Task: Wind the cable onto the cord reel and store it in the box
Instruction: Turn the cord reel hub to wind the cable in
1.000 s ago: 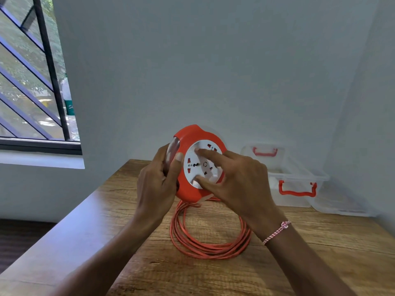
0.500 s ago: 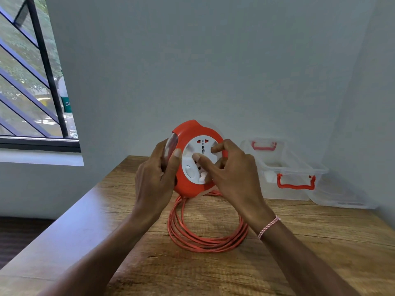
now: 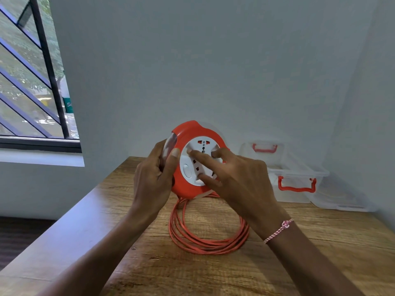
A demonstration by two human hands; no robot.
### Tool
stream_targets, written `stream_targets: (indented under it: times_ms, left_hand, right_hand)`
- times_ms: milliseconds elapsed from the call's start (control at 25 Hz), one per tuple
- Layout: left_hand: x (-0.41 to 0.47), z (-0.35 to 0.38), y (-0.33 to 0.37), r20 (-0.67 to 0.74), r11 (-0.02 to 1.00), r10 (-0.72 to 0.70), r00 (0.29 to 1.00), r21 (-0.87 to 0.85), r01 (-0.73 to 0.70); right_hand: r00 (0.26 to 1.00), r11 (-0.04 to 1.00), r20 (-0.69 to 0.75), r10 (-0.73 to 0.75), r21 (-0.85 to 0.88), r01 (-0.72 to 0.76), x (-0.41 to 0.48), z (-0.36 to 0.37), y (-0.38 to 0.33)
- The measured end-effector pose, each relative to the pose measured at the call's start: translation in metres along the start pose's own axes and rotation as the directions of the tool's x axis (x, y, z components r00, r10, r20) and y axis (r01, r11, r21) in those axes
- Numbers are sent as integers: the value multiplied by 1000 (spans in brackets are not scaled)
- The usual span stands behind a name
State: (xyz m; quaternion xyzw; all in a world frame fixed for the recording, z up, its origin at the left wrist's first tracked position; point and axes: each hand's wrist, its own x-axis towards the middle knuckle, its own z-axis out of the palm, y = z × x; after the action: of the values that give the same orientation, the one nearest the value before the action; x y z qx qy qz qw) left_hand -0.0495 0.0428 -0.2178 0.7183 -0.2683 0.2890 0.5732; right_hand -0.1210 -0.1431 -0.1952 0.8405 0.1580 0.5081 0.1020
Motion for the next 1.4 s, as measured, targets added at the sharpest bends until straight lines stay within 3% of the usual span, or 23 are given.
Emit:
stream_targets:
  times_ms: [160,240,320,400,440,480,560,640,680,800,880,960,1040,1080,1200,1240,1280,1320,1400]
  left_hand:
    - [-2,4,-4,-27,998,47,999,31,-47]
    - [-3,5,-5,-27,996,72,997,52,-70]
    - [-3,6,-5,-14,996,71,997,48,-70]
    - [-4,7,-4,-2,998,50,999,46,-50]
    - [-4,7,-4,3,998,41,999,49,-41]
    - [-4,7,-4,5,998,32,999,49,-33]
    - [-3,5,-3,-6,1000,9,1000,25,-9]
    - [0,2,-3,-22,1000,-16,1000,-6,15]
    - [1,0,-3,-21,999,-24,1000,-24,23]
    - [1,-2,-2,11,999,-17,1000,-42,18]
    - [0,-1,-2,10,999,-8,1000,-33,8]
    - [0,0,-2,-12,1000,2,1000,-24,-2]
    - [-1,1,-1,-23,1000,17,1000,-5,-17]
    - [-1,3,0,-21,1000,21,1000,-2,-21]
    - [-3,5,-1,-13,1000,17,1000,-6,-17]
    - [-3,5,-1,-7,1000,12,1000,-5,-12]
    - [-2,4,-2,0,1000,6,1000,-2,-6]
    - [-1,3,-3,4,1000,3,1000,3,-3]
    - [1,2,-4,0,1000,8,1000,16,-8]
  right_hand:
    - [960,941,10,279,196,-275,6,-3,-14]
    - [878,807,71,473,364,-464,11,-2,-19]
    - [767,603,209,607,508,-615,13,1,-22]
    - [676,435,325,661,568,-699,13,4,-22]
    - [673,432,326,664,567,-701,13,3,-20]
    - [711,505,277,646,544,-671,12,2,-17]
    - [856,747,130,500,434,-503,8,-1,-8]
    - [973,930,63,223,286,-231,2,-2,6]
    - [994,977,68,86,188,-97,-1,-1,11]
    - [989,994,107,-102,-32,106,-6,3,15]
    - [993,996,76,-87,-23,89,-3,2,13]
    - [999,994,29,32,100,-35,2,-2,7]
    - [962,915,34,270,302,-268,9,-4,-5]
    - [910,821,67,410,407,-400,13,-4,-12]
    - [619,314,318,718,646,-696,22,2,-25]
    - [580,244,365,728,653,-717,23,2,-25]
    - [611,320,338,715,619,-717,22,1,-21]
    - [681,472,267,681,551,-688,18,1,-16]
    - [858,769,111,501,398,-500,10,-3,-6]
